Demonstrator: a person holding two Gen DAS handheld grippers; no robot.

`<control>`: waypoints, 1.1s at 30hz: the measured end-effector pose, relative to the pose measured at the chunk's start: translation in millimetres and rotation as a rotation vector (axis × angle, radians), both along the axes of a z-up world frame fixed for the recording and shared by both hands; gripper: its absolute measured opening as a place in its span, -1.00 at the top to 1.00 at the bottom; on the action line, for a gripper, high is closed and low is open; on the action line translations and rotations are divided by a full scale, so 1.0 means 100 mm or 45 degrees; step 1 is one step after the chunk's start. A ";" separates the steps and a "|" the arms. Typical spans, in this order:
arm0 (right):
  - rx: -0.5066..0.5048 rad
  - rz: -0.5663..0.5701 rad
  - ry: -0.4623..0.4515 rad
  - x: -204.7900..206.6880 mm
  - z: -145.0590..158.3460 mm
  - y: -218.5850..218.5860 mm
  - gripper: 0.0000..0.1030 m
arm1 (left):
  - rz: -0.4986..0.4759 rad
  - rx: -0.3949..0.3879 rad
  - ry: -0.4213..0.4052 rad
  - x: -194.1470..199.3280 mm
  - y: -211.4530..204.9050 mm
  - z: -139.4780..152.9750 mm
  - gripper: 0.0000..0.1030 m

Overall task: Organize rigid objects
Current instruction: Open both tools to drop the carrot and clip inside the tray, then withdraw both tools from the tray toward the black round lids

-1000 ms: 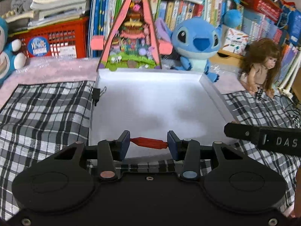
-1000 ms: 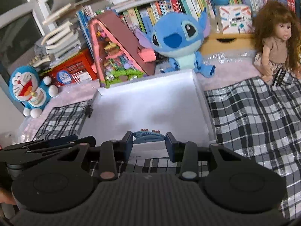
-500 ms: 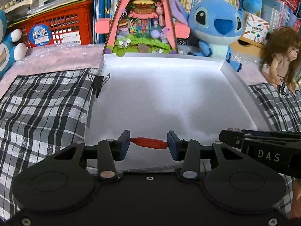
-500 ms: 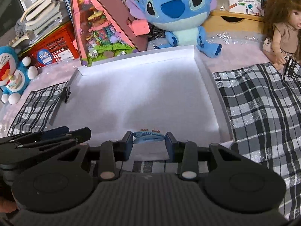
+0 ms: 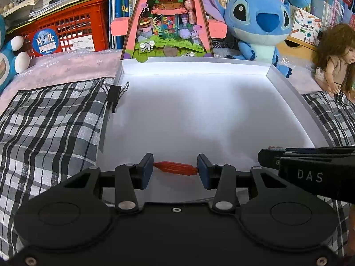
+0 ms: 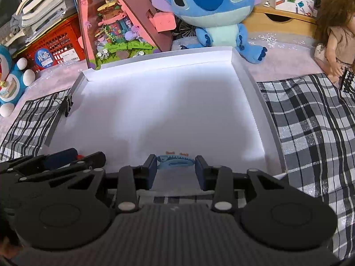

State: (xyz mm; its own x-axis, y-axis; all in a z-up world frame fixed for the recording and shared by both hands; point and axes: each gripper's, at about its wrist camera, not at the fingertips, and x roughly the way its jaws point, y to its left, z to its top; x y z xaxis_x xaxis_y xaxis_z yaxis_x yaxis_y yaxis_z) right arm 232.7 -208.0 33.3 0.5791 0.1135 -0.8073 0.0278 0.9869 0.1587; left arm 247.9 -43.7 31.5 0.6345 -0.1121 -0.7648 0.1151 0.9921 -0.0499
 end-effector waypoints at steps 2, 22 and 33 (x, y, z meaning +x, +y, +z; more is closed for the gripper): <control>-0.007 0.000 0.009 0.02 0.00 0.01 0.17 | 0.005 -0.003 -0.001 0.01 0.00 0.00 0.20; 0.148 -0.018 -0.094 -0.14 0.07 -0.16 -0.48 | -0.061 0.089 -0.183 -0.37 -0.01 0.20 -0.35; 0.154 0.021 -0.281 -0.69 0.28 -0.35 -0.74 | -0.099 -0.010 -0.261 -0.94 0.13 0.39 -0.55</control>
State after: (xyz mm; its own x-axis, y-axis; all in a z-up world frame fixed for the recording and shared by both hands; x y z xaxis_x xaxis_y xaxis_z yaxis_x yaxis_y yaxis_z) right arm 163.3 -242.9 61.2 0.7370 0.2126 -0.6417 -0.0368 0.9605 0.2759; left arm 154.2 -30.8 70.5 0.7658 -0.1722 -0.6196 0.1999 0.9795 -0.0253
